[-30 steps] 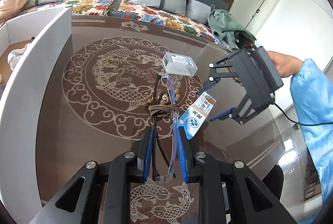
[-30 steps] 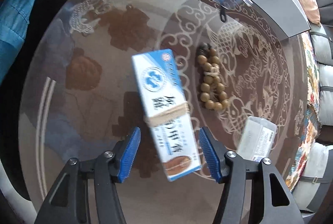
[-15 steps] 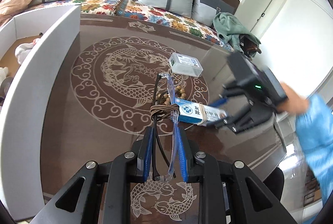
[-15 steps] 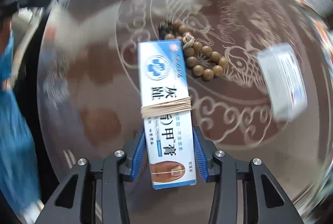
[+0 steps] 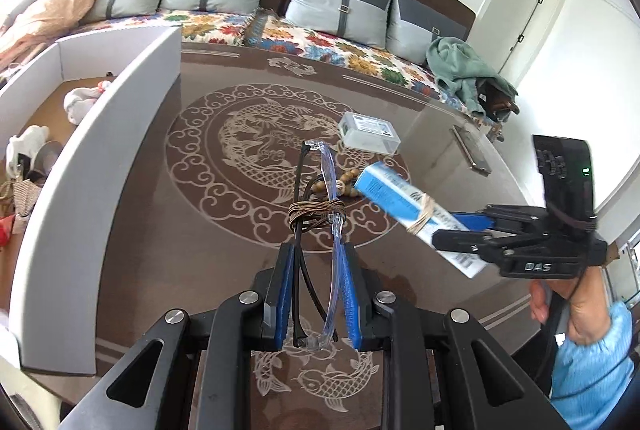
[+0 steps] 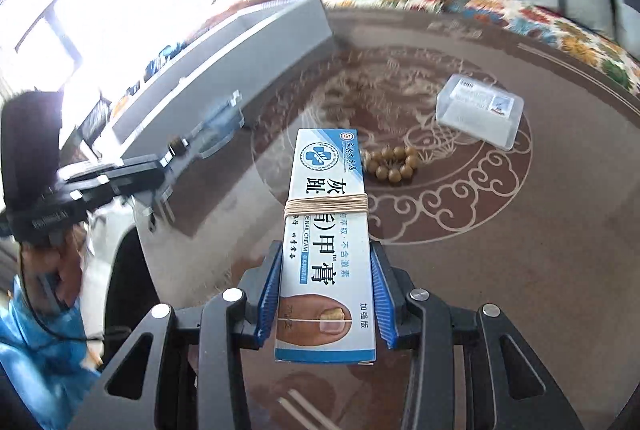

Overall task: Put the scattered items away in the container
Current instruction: 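Carry the glasses and ointment box over the white box and open both tools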

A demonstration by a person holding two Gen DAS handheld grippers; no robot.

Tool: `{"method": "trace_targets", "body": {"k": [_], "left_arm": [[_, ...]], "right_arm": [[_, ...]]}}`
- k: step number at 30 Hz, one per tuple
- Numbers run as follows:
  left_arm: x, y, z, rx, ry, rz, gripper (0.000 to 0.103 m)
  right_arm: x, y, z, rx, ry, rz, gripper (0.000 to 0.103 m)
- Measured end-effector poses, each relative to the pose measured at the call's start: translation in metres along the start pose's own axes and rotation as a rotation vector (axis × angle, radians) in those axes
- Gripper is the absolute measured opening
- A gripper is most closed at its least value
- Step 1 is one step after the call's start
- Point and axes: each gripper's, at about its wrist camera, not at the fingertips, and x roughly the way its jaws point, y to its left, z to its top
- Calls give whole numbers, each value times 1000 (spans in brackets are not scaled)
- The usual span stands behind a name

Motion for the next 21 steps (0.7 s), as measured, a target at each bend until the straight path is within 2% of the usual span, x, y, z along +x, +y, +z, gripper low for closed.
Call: {"method": "trace_targets", "body": {"k": [3,6,13,18,21], "left_arm": [[-1,5,-6,-25,-7,1,22],[-6,11,-7,-39,-20,1,22],[-46,35,6,-69,-89,37,22],[-90,76,20,-102,-135,114,22],[-115,108,31,-108,-167,199,22]], "right_arm": [[-1,14,-8,29,-47,-22,41],[5,29,-8,61,-86,1,41],[26,100,39,5,-123,49,41],[32,146,82,-50,-168,105,41],[41,181,110,-107,-186,130,41]]}}
